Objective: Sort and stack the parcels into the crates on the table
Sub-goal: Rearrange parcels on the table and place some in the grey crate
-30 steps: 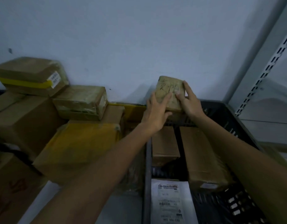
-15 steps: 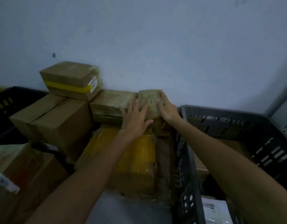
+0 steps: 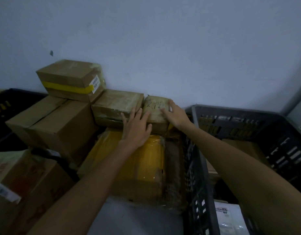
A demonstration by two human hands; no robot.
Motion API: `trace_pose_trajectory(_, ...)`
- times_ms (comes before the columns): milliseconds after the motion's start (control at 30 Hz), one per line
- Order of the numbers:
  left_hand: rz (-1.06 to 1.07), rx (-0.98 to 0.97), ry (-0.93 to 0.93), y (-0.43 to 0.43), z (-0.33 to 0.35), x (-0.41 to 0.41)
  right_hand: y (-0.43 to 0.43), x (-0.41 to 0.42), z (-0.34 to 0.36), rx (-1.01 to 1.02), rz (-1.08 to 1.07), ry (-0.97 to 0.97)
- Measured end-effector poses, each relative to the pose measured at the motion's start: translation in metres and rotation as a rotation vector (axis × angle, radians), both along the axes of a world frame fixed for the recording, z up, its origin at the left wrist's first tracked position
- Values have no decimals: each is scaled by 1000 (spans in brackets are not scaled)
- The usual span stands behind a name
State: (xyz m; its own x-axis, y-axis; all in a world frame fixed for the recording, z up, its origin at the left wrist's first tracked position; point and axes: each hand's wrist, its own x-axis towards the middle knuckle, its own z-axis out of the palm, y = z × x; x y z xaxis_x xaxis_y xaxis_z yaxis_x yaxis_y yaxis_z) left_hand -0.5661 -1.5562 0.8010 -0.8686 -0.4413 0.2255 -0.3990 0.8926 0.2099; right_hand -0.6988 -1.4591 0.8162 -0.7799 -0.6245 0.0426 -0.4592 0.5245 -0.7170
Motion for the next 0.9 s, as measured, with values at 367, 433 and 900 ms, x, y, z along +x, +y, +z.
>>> trace_pose_trajectory(367, -120, 46, 165, 50, 27, 3, 62, -1, 22, -96, 13, 182)
trace_pose_trajectory(433, -197, 135, 236, 76, 36, -8, 86, -12, 25, -80, -41, 253)
trace_pose_trajectory(900, -272, 482, -125, 243, -7, -105, 227, -81, -35, 157, -135, 88)
